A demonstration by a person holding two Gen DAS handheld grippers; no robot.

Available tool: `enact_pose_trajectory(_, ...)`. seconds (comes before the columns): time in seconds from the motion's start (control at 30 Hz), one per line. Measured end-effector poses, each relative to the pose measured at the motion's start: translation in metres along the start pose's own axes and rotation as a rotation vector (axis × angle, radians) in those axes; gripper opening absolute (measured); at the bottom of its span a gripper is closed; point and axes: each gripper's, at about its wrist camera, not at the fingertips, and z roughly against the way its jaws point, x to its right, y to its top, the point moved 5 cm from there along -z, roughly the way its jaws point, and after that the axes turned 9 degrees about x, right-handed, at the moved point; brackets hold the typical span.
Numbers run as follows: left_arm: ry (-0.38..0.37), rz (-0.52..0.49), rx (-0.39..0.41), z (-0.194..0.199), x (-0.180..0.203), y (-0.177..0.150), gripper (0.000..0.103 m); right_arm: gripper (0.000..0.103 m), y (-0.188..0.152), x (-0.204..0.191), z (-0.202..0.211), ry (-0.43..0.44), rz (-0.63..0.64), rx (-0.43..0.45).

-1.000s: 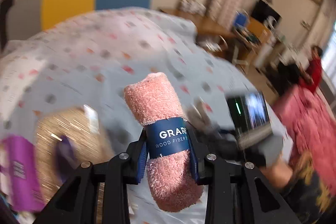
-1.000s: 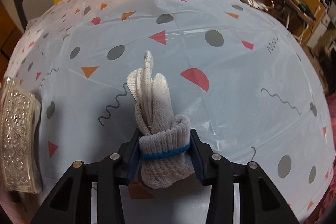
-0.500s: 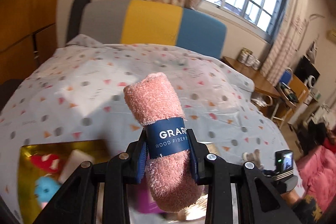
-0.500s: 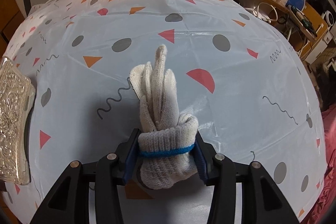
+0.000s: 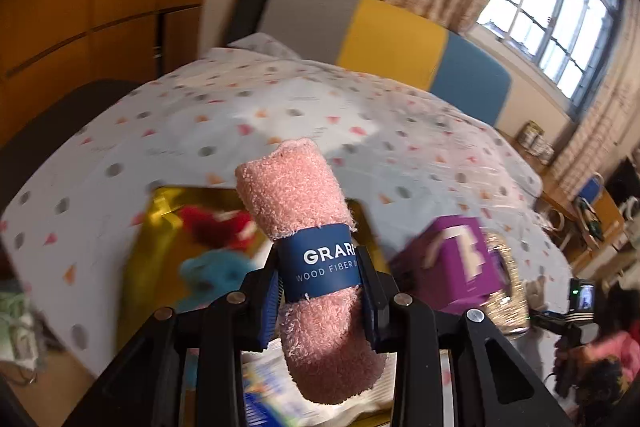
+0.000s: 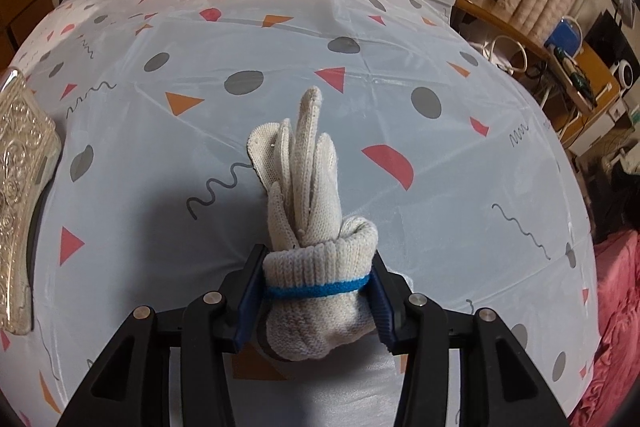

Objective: Organize soft objects
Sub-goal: 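Carry the pink towel roll to the gold tray and release it with the left tool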

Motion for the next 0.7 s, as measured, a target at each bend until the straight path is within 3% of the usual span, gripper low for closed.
enact_pose_trajectory(0.37, 0.19, 0.109, -0.047, 0.022, -0.108, -0.044, 0.034, 0.047, 0.0, -0.003, 0.002, -0.02, 0.028, 0.007)
enact_pose_trajectory(0.47, 0.229, 0.082, -0.075, 0.018, -0.117, -0.054, 0.034, 0.047, 0.0, -0.004, 0.003, -0.026, 0.033, 0.009)
enact_pose_trajectory(0.57, 0.212, 0.085, -0.101, 0.008, -0.114, -0.061, 0.034, 0.047, 0.0, -0.004, 0.003, -0.028, 0.032, 0.01)
enact_pose_trajectory(0.7, 0.193, 0.015, -0.153, -0.012, -0.098, -0.072, 0.038, 0.047, -0.001, -0.006, 0.003, -0.038, 0.038, 0.012)
